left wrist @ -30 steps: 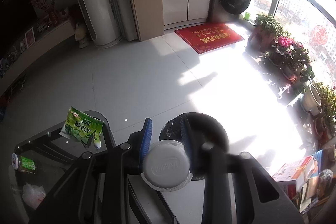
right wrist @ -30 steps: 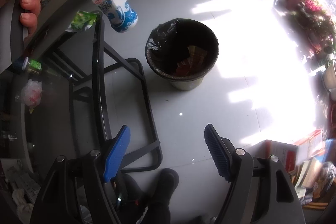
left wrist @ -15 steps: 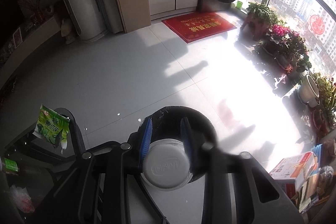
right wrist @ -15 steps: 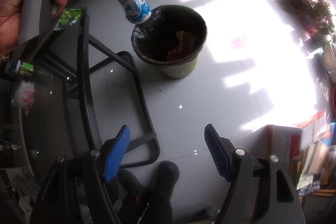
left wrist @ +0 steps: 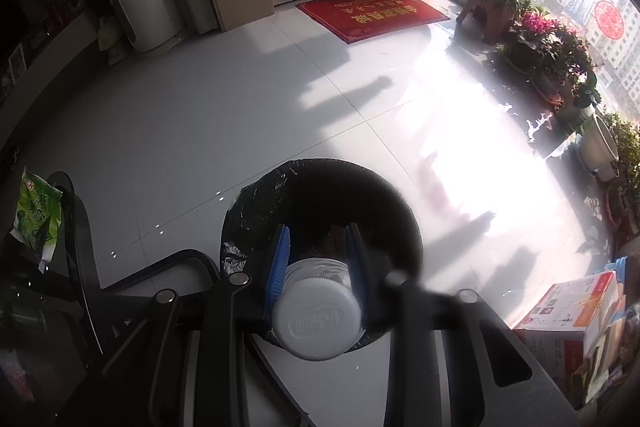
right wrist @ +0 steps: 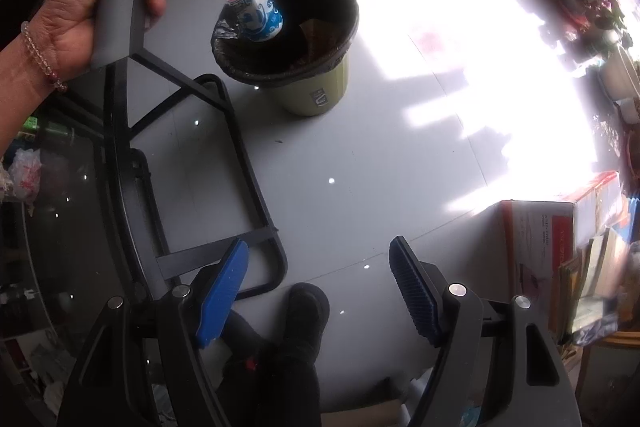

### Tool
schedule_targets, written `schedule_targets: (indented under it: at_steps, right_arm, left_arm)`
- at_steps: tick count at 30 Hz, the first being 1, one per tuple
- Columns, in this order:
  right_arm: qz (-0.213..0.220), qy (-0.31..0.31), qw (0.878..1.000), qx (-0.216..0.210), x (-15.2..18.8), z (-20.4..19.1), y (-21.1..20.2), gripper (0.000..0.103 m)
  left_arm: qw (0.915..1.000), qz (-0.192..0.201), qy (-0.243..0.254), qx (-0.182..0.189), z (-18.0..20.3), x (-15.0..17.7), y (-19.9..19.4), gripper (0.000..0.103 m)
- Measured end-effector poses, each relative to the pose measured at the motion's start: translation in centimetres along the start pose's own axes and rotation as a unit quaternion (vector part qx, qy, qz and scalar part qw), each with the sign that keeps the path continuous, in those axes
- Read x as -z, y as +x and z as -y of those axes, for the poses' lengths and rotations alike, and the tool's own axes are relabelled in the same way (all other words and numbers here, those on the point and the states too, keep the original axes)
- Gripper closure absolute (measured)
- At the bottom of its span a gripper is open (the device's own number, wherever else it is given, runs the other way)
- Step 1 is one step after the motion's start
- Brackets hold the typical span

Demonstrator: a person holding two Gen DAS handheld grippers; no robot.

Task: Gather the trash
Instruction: 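Carry the held white lid with the left gripper over the trash bin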

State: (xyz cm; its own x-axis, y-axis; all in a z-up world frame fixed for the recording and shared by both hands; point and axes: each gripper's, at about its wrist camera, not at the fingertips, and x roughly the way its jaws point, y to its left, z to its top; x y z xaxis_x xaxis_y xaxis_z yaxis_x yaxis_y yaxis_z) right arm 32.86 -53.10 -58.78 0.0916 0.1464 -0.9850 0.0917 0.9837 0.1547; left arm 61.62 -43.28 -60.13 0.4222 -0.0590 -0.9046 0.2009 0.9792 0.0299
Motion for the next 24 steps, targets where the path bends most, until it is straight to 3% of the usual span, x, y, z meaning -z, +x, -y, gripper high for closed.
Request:
schedule_targets:
  at_steps: [18,19,20,24]
  right_arm:
    - [-0.033,0.019,0.999,0.003,2.8,0.9,3.1,0.032]
    - [-0.033,0.02,0.999,0.003,2.9,0.9,3.1,0.032]
    - [-0.033,0.02,0.999,0.004,2.9,1.0,3.2,0.032]
    - [-0.035,0.019,0.999,0.009,3.0,1.3,3.7,0.032]
  left_arm:
    - [0.9992,-0.034,-0.004,-0.021,-1.1,4.0,8.6,0.074]
    - [0.9994,-0.029,-0.002,-0.022,-1.1,4.0,8.8,0.089]
    - [0.9995,-0.027,0.002,-0.018,-0.9,3.9,8.9,0.094]
    - [0.9994,-0.017,0.023,-0.02,0.2,3.5,9.6,0.094]
